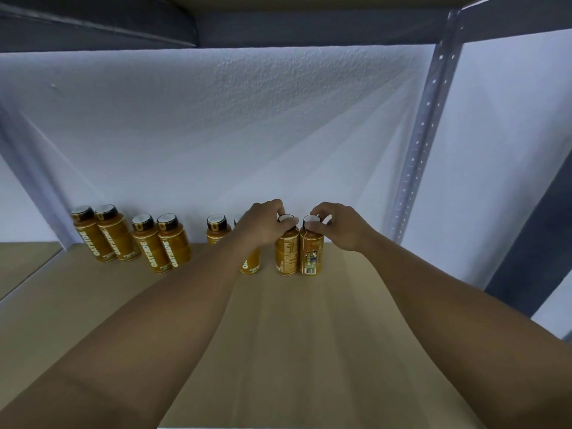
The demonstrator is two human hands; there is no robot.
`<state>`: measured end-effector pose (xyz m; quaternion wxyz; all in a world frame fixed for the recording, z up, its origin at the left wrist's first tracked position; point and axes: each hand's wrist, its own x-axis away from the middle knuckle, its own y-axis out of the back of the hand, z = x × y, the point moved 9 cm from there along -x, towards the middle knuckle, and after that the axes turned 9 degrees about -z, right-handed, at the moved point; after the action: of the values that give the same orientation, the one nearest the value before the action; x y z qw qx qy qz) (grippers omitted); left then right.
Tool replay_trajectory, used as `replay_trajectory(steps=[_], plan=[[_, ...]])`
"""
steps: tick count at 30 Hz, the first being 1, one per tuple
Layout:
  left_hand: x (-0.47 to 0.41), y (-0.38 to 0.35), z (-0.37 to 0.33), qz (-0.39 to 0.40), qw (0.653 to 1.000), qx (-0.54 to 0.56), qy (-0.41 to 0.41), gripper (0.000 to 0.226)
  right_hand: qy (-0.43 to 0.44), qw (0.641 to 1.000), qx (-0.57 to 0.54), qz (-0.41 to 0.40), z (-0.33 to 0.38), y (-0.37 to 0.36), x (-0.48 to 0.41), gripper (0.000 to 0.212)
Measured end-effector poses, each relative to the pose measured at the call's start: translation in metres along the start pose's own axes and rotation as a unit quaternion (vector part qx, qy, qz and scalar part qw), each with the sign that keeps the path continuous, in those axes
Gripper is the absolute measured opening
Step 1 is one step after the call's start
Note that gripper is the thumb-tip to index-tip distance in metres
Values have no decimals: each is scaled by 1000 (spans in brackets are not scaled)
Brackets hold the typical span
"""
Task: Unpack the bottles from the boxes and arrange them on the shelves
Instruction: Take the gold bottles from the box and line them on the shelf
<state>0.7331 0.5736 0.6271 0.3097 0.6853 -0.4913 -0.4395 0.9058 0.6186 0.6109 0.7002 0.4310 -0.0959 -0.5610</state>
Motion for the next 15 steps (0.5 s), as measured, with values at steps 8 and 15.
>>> replay_trajectory(steps=[8, 15], plan=[[3, -2, -2, 8, 1000, 14, -2, 48, -59, 998, -29, -4, -6, -3, 8, 47], [7, -5, -12, 191, 979, 12, -64, 55, -33, 996, -7, 88, -1, 4, 2, 45]])
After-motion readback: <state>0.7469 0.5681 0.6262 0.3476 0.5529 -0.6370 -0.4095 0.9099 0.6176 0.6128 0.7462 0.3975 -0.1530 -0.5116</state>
